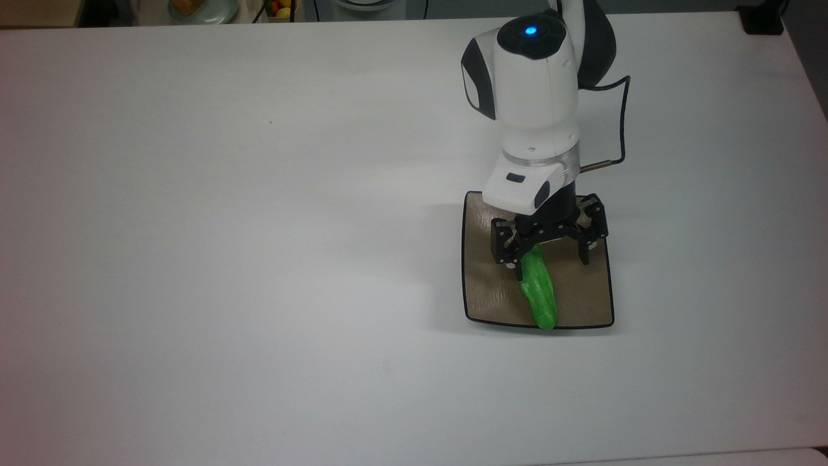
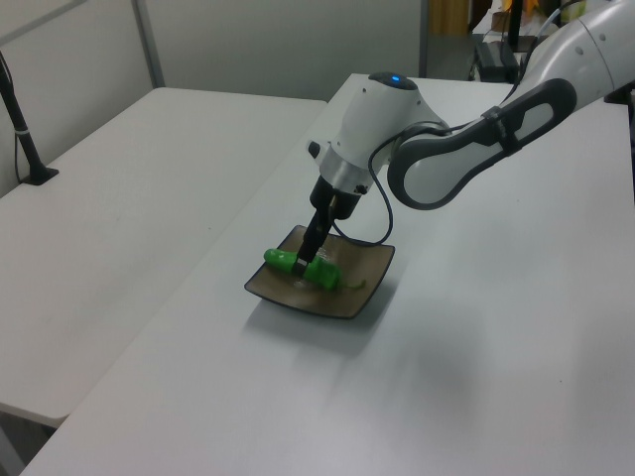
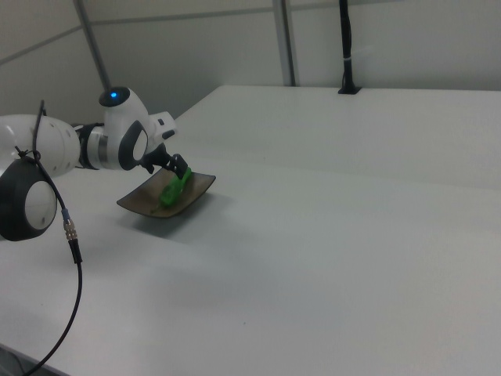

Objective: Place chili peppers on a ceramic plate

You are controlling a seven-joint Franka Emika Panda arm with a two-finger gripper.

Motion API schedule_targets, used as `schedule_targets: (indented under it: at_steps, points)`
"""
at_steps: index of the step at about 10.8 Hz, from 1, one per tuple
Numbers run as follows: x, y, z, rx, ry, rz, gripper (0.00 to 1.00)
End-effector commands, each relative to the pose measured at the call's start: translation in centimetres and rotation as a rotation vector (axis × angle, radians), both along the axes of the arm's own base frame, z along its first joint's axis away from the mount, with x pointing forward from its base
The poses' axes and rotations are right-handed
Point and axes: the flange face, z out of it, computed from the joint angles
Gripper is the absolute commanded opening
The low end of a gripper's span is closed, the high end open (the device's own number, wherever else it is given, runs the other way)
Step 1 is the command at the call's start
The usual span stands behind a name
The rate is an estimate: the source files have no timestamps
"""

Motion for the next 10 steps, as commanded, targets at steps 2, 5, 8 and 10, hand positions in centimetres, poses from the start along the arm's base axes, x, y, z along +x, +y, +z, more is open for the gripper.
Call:
schedule_targets:
  at_steps: [2, 5, 8, 10]
  points:
    - [-3.7, -1.9, 10.1, -0.042, 0.072, 0.008, 1.0]
    - [-8.4, -8.0, 18.6, -0.136, 0.29, -0.025, 1.0]
    - [-12.9, -15.7, 24.7, -0.174, 0.45, -0.118, 1.0]
    - [-14.7, -19.0, 25.8, -0.169, 0.463, -0.164, 1.0]
